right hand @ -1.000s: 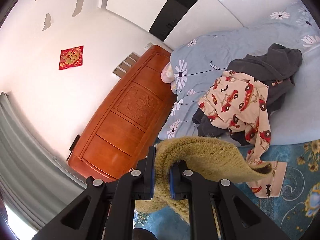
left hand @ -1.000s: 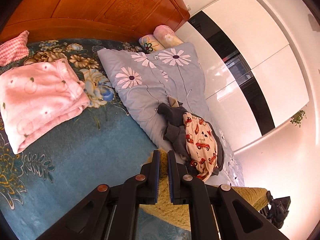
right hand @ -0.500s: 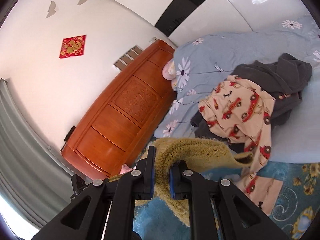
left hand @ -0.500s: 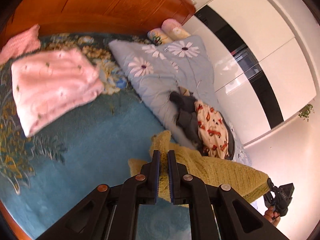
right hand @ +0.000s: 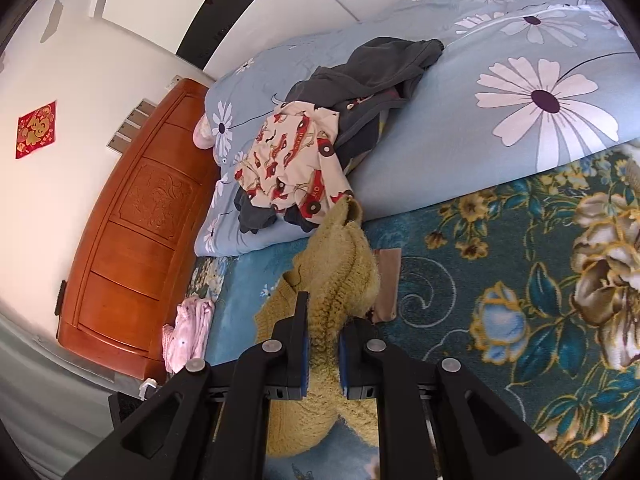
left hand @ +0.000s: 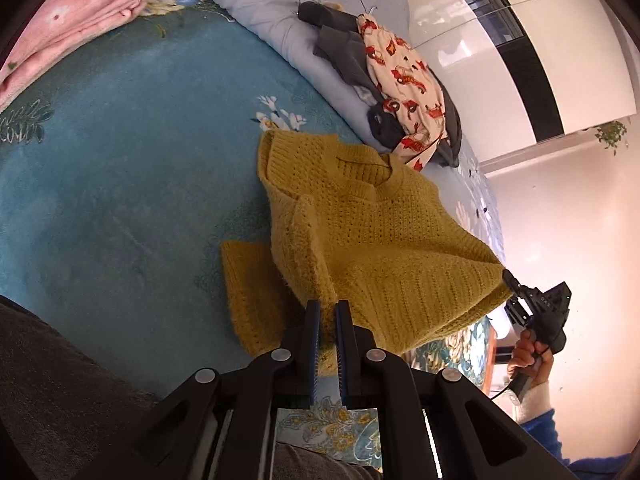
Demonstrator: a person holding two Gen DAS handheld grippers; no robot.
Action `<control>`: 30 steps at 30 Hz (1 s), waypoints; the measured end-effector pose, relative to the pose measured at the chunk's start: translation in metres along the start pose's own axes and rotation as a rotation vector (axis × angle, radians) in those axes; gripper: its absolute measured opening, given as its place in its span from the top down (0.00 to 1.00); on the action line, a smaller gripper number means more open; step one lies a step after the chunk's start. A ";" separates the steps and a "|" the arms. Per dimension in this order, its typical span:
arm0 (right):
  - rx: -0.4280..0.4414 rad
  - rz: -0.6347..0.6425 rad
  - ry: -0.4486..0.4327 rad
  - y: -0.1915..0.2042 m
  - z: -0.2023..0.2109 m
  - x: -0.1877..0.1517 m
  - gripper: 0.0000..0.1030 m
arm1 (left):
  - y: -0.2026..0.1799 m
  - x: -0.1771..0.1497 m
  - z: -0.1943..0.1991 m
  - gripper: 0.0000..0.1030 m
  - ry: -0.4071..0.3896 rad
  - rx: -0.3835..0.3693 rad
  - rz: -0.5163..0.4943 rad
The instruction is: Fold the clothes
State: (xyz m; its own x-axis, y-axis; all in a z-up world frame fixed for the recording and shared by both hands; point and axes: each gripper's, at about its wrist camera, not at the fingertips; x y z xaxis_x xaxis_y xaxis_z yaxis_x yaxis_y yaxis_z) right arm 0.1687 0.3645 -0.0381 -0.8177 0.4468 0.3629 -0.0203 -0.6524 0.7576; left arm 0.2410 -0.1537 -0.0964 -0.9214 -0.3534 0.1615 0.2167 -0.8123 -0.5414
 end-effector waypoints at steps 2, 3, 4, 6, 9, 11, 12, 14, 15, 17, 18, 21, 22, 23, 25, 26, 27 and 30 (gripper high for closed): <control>-0.048 -0.039 0.012 -0.022 0.003 -0.004 0.89 | 0.003 -0.002 -0.010 0.92 0.033 0.022 0.012; -0.073 -0.059 0.018 -0.032 0.004 -0.006 0.89 | 0.006 -0.003 -0.015 0.92 0.048 0.027 0.024; -0.097 -0.079 0.024 -0.043 0.005 -0.009 0.89 | 0.008 -0.004 -0.020 0.92 0.064 0.032 0.035; -0.132 -0.134 0.037 -0.066 0.004 -0.016 0.89 | 0.012 -0.003 -0.023 0.91 0.076 0.033 0.048; -0.190 -0.194 0.081 -0.095 -0.003 -0.028 0.88 | 0.016 0.000 -0.024 0.89 0.080 0.042 0.055; -0.231 -0.217 0.118 -0.108 -0.008 -0.035 0.88 | 0.018 0.004 -0.025 0.89 0.092 0.044 0.066; -0.246 -0.226 0.132 -0.114 -0.010 -0.039 0.88 | 0.019 0.006 -0.026 0.89 0.096 0.046 0.069; -0.259 -0.242 0.150 -0.122 -0.011 -0.042 0.85 | 0.018 0.011 -0.027 0.88 0.098 0.058 0.067; -0.267 -0.247 0.158 -0.126 -0.011 -0.043 0.85 | 0.017 0.016 -0.027 0.88 0.091 0.065 0.063; -0.293 -0.244 0.167 -0.131 -0.006 -0.041 0.83 | 0.015 0.025 -0.027 0.82 0.075 0.070 0.062; -0.313 -0.240 0.167 -0.134 -0.003 -0.039 0.80 | 0.014 0.030 -0.028 0.74 0.072 0.079 0.067; -0.351 -0.235 0.129 -0.136 0.008 -0.028 0.74 | 0.013 0.049 -0.038 0.66 0.053 0.101 0.069; -0.355 -0.228 0.114 -0.135 0.008 -0.022 0.74 | 0.012 0.055 -0.043 0.64 0.046 0.107 0.069; -0.359 -0.222 0.098 -0.134 0.008 -0.016 0.73 | 0.012 0.062 -0.051 0.62 0.043 0.117 0.073; -0.334 -0.206 0.090 -0.129 -0.003 -0.003 0.71 | 0.014 0.074 -0.070 0.60 0.048 0.138 0.086; -0.318 -0.194 0.090 -0.125 -0.012 0.004 0.67 | 0.017 0.078 -0.079 0.58 0.053 0.151 0.100; -0.303 -0.182 0.090 -0.121 -0.022 0.011 0.63 | 0.020 0.083 -0.089 0.57 0.058 0.163 0.114; -0.251 -0.152 0.100 -0.108 -0.057 0.032 0.55 | 0.030 0.091 -0.115 0.56 0.090 0.207 0.165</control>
State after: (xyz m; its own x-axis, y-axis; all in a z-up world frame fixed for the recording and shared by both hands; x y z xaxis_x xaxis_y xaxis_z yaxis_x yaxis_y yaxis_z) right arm 0.1115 0.4148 -0.1394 -0.8465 0.4969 0.1913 -0.2783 -0.7191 0.6367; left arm 0.1269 -0.1566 -0.1928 -0.8913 -0.4534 0.0058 0.4188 -0.8280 -0.3729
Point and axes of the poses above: each gripper's, at about its wrist camera, not at the fingertips, and z roughly against the way its jaws point, y to its left, x to its top, and after that the axes turned 8 degrees about x, right-handed
